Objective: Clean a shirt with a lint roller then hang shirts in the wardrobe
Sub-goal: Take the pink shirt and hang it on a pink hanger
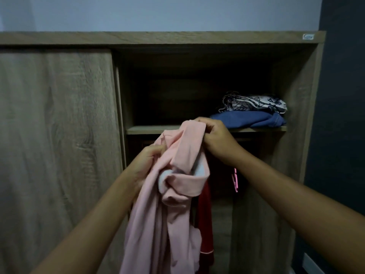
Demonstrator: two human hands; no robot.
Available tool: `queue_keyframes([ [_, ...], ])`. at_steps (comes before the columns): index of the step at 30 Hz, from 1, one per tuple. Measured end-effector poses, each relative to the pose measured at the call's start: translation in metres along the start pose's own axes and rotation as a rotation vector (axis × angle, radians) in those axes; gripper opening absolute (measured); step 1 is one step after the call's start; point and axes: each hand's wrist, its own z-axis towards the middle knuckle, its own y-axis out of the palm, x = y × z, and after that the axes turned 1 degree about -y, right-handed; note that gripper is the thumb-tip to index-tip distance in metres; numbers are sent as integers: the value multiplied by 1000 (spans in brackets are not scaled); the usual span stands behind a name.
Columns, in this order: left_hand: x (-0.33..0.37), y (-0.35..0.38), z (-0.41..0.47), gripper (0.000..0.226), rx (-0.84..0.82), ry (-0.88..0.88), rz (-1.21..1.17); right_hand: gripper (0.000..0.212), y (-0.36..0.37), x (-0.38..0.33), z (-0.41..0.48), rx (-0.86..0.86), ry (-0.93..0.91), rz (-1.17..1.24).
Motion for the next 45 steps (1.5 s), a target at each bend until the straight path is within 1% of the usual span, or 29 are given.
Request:
queue_keyframes([
  [1,-2,-3,2,40,26,6,126,23,0,-4,3,32,35,28],
  [2,-3,-3,3,35,88,43,290,21,-2,-7,6,58,57,21],
  [3,-3,-3,5,23,179,122,432,18,-2,-11,9,61,63,-31],
  [4,-3,-2,6,12,273,229,506,15,-3,-14,9,37,53,-136],
  [5,-2,-1,6,9,327,339,516,13,-2,-17,9,-7,36,-251],
  [7,1,5,2,20,319,490,518,10,2,-18,4,-81,34,-409],
  [8,0,9,-1,26,278,513,562,9,4,-17,1,-99,54,-430],
  [10,-9,21,-5,34,212,499,778,9,5,-11,-2,-104,101,-434],
  [12,-25,31,-5,45,234,492,990,8,-1,-4,-3,-91,140,-455],
  [13,-33,34,-2,48,258,501,1053,8,-6,-1,-3,-84,158,-462],
  [14,-41,34,2,48,285,515,1103,8,-12,4,-4,-78,179,-461],
  [16,-54,33,13,37,316,513,1197,8,-25,14,-6,-64,221,-436],
  [18,-66,33,25,17,308,477,1227,7,-37,24,-11,-37,254,-415],
  [19,-72,33,31,14,307,467,1223,7,-44,31,-14,-27,271,-400],
  [21,-82,37,43,21,312,469,1200,7,-59,43,-23,-65,313,-304],
  [24,-95,46,60,34,315,501,1129,13,-80,67,-43,-224,433,76],
  [25,-98,49,66,35,316,514,1118,20,-84,78,-50,-230,482,200],
  [26,-102,52,72,35,320,522,1123,31,-87,90,-55,-189,531,270],
  [27,-106,55,78,36,332,518,1137,39,-88,105,-60,-105,571,270],
  [28,-110,58,84,38,344,506,1151,40,-89,121,-64,3,597,222],
  [31,-123,66,98,43,368,447,1154,24,-92,185,-75,311,649,1],
  [33,-130,67,107,43,389,435,1161,20,-96,226,-81,424,734,-109],
  [35,-134,66,114,42,420,426,1176,17,-96,257,-86,466,803,-154],
  [37,-137,63,121,42,455,424,1192,15,-91,276,-87,479,837,-140],
  [39,-139,60,128,41,486,426,1212,23,-86,293,-85,475,857,-130],
  [42,-143,56,136,39,533,428,1267,41,-81,314,-75,435,875,-141],
  [45,-147,51,142,39,586,413,1303,49,-76,331,-62,386,890,-130],
])
